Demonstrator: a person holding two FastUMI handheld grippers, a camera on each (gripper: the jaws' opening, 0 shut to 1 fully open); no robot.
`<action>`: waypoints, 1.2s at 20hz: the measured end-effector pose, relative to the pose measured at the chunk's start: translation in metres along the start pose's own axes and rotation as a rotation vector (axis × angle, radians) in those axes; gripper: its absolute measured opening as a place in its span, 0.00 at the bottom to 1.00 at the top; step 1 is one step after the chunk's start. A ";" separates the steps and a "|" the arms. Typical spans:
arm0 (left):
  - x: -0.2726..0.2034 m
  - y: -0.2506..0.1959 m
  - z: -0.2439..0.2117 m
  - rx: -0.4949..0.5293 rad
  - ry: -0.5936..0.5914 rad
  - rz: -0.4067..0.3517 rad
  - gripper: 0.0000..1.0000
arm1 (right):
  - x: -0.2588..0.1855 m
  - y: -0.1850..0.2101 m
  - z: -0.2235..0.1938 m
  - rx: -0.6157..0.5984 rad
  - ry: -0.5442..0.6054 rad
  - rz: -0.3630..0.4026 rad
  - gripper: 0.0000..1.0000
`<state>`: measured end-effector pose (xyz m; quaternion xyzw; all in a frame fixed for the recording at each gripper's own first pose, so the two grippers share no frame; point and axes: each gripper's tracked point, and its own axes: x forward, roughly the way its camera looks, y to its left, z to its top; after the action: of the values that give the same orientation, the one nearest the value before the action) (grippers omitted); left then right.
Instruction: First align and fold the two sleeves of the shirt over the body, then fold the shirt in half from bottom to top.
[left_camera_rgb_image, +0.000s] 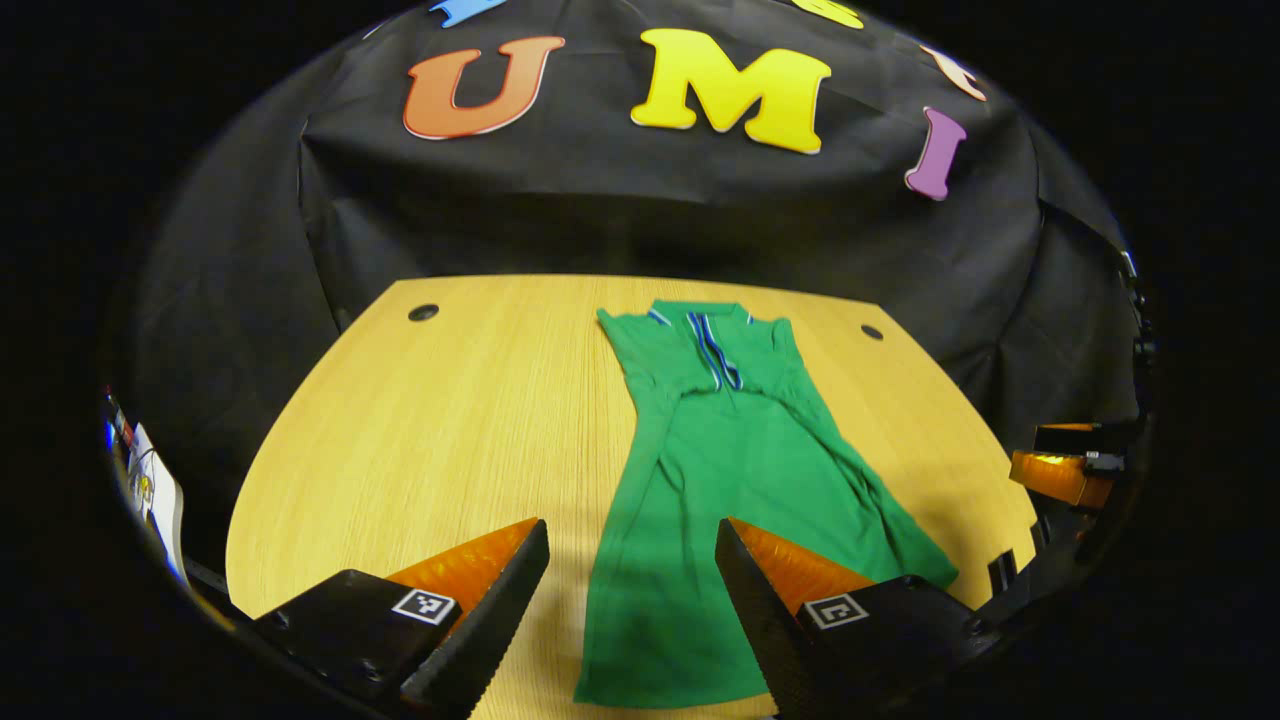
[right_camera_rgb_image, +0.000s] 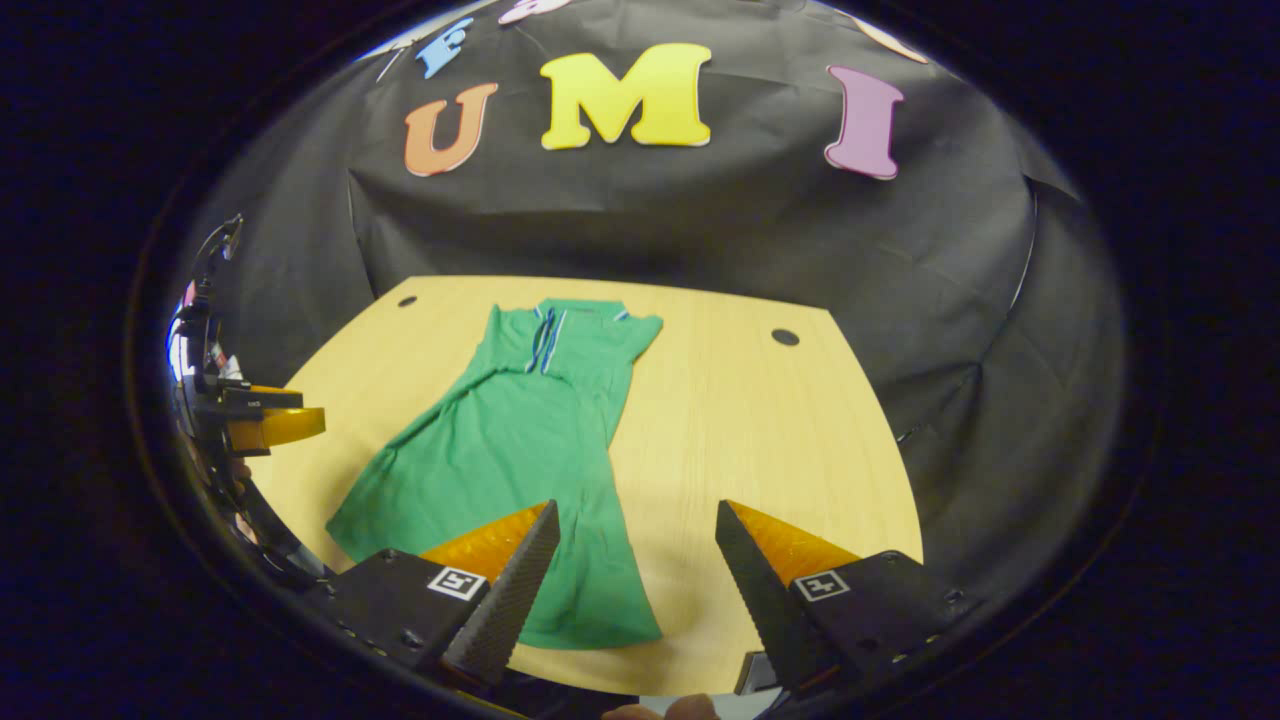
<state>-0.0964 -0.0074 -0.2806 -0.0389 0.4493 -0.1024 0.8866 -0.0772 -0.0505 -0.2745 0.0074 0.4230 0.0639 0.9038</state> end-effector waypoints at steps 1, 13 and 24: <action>0.003 0.002 -0.015 0.005 0.035 -0.006 1.00 | 0.003 -0.001 -0.013 -0.007 0.039 0.001 0.97; 0.003 0.018 -0.126 -0.030 0.331 0.002 1.00 | 0.038 0.005 -0.123 -0.121 0.381 0.033 0.96; -0.005 0.026 -0.149 -0.023 0.426 0.032 1.00 | 0.046 0.008 -0.159 -0.109 0.504 0.028 0.96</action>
<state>-0.2154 0.0229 -0.3694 -0.0192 0.6283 -0.0890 0.7727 -0.1704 -0.0439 -0.4107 -0.0514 0.6307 0.0988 0.7680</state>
